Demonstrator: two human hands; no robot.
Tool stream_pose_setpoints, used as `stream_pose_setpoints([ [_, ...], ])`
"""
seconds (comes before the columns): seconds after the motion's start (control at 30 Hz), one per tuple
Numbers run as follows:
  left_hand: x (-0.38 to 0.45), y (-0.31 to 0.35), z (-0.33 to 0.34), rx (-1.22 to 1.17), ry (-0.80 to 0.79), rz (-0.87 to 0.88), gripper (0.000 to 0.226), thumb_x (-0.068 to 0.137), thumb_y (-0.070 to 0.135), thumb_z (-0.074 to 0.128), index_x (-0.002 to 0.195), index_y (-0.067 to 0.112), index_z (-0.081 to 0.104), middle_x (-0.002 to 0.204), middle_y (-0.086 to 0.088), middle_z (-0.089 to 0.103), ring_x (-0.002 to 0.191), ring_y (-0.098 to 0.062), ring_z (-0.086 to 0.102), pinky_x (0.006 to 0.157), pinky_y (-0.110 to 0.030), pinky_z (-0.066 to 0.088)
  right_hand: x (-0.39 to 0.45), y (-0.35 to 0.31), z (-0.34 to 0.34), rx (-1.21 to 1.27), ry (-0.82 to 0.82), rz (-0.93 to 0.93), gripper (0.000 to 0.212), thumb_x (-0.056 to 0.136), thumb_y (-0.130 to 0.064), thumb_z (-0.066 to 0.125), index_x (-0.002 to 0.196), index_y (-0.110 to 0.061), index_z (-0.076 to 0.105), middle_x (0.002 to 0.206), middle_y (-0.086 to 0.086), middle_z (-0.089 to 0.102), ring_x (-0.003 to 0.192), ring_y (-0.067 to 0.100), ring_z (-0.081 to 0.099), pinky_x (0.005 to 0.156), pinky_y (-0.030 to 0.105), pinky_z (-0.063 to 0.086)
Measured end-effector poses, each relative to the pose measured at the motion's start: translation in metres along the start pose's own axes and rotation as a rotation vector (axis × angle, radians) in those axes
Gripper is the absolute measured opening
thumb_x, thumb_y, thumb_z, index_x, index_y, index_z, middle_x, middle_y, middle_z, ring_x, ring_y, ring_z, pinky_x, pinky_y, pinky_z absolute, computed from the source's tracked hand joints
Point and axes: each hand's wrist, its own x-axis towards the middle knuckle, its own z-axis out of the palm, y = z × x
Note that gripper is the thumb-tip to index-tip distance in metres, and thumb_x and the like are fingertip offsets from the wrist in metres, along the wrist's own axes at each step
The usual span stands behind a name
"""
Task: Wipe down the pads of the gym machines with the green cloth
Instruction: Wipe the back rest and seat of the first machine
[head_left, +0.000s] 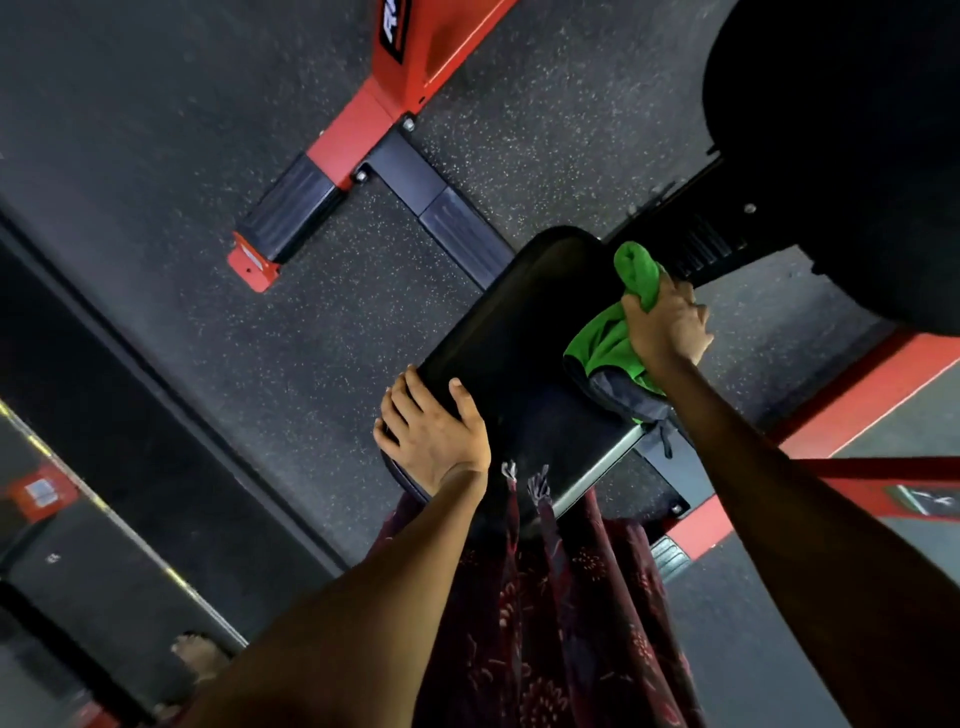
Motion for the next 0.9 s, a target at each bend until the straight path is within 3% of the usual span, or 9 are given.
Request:
stream_pose_setpoints([
  [0.2, 0.001, 0.001, 0.001, -0.017, -0.032, -0.005, 0.057, 0.093, 0.045, 0.031, 0.131, 0.008, 0.051, 0.127, -0.012, 0.057, 0.120, -0.031, 0.049, 0.101, -0.052, 0.033, -0.012, 0.013, 0.002, -0.018, -0.010, 0.075, 0.064, 0.094, -0.043, 0.045, 0.149, -0.018, 0.025, 0.148, 0.013, 0.033, 0.131, 0.040, 0.032, 0.099, 0.054, 0.039],
  [0.3, 0.002, 0.000, 0.001, -0.025, -0.034, 0.003, 0.057, 0.092, 0.044, 0.032, 0.130, 0.006, 0.052, 0.126, -0.012, 0.057, 0.120, -0.031, 0.050, 0.100, -0.052, 0.033, -0.024, 0.009, -0.005, 0.056, 0.035, 0.080, 0.056, 0.092, -0.035, 0.051, 0.142, -0.014, 0.038, 0.141, 0.016, 0.039, 0.124, 0.038, 0.039, 0.093, 0.045, 0.043],
  [0.47, 0.003, 0.002, -0.006, -0.001, -0.119, 0.008, 0.066, 0.092, 0.048, 0.020, 0.136, 0.006, 0.045, 0.134, -0.014, 0.051, 0.126, -0.031, 0.043, 0.104, -0.052, 0.028, -0.076, -0.021, -0.018, 0.602, -0.027, 0.018, 0.031, 0.088, -0.025, 0.062, 0.114, -0.009, 0.065, 0.106, 0.013, 0.067, 0.101, 0.030, 0.063, 0.085, 0.035, 0.048],
  [0.6, 0.002, 0.001, -0.024, 0.046, -0.299, 0.071, 0.064, 0.098, 0.049, 0.024, 0.147, 0.008, 0.027, 0.148, -0.015, 0.034, 0.137, -0.032, 0.028, 0.107, -0.050, 0.019, -0.128, -0.055, -0.033, 1.178, -0.204, 0.103, 0.007, 0.087, -0.007, 0.060, 0.088, -0.012, 0.065, 0.080, 0.006, 0.068, 0.070, 0.019, 0.066, 0.071, 0.033, 0.057],
  [0.67, 0.011, 0.004, -0.036, 0.021, -0.431, 0.035, 0.069, 0.098, 0.054, 0.030, 0.149, 0.008, 0.022, 0.151, -0.016, 0.027, 0.140, -0.033, 0.021, 0.110, -0.051, 0.016, -0.140, -0.061, -0.041, 1.173, -0.170, 0.086, 0.008, 0.081, -0.013, 0.065, 0.083, -0.020, 0.065, 0.082, 0.005, 0.070, 0.075, 0.021, 0.068, 0.077, 0.038, 0.058],
  [0.73, 0.029, 0.009, -0.054, -0.306, -0.662, -0.129, 0.076, 0.094, 0.065, 0.024, 0.149, 0.012, 0.027, 0.152, -0.016, 0.027, 0.143, -0.033, 0.018, 0.115, -0.050, 0.015, -0.148, -0.062, -0.052, 1.098, -0.118, 0.030, 0.011, 0.075, -0.019, 0.069, 0.087, -0.021, 0.067, 0.087, 0.005, 0.072, 0.083, 0.023, 0.069, 0.082, 0.042, 0.057],
  [0.8, 0.045, 0.019, -0.091, -0.964, -1.065, -0.160, 0.086, 0.086, 0.077, 0.025, 0.144, 0.015, 0.041, 0.145, -0.015, 0.043, 0.139, -0.034, 0.032, 0.113, -0.048, 0.028, -0.162, -0.064, -0.068, 1.007, -0.072, -0.017, 0.020, 0.077, -0.020, 0.072, 0.097, -0.016, 0.068, 0.091, 0.004, 0.070, 0.087, 0.021, 0.067, 0.083, 0.037, 0.055],
  [0.83, 0.049, 0.026, -0.113, -1.115, -1.221, -0.096, 0.089, 0.083, 0.080, 0.027, 0.141, 0.015, 0.045, 0.139, -0.014, 0.051, 0.134, -0.031, 0.042, 0.109, -0.046, 0.036, -0.172, -0.066, -0.076, 0.967, -0.052, -0.046, 0.024, 0.079, -0.021, 0.073, 0.101, -0.015, 0.068, 0.095, 0.004, 0.069, 0.089, 0.019, 0.066, 0.083, 0.033, 0.054],
  [0.9, 0.048, 0.049, -0.155, -1.141, -1.397, 0.020, 0.084, 0.076, 0.077, 0.039, 0.131, 0.015, 0.053, 0.125, -0.013, 0.062, 0.117, -0.026, 0.059, 0.098, -0.042, 0.048, -0.189, -0.072, -0.094, 0.943, -0.049, -0.133, 0.028, 0.085, -0.030, 0.069, 0.109, -0.015, 0.067, 0.102, 0.002, 0.069, 0.093, 0.014, 0.064, 0.082, 0.025, 0.050],
])
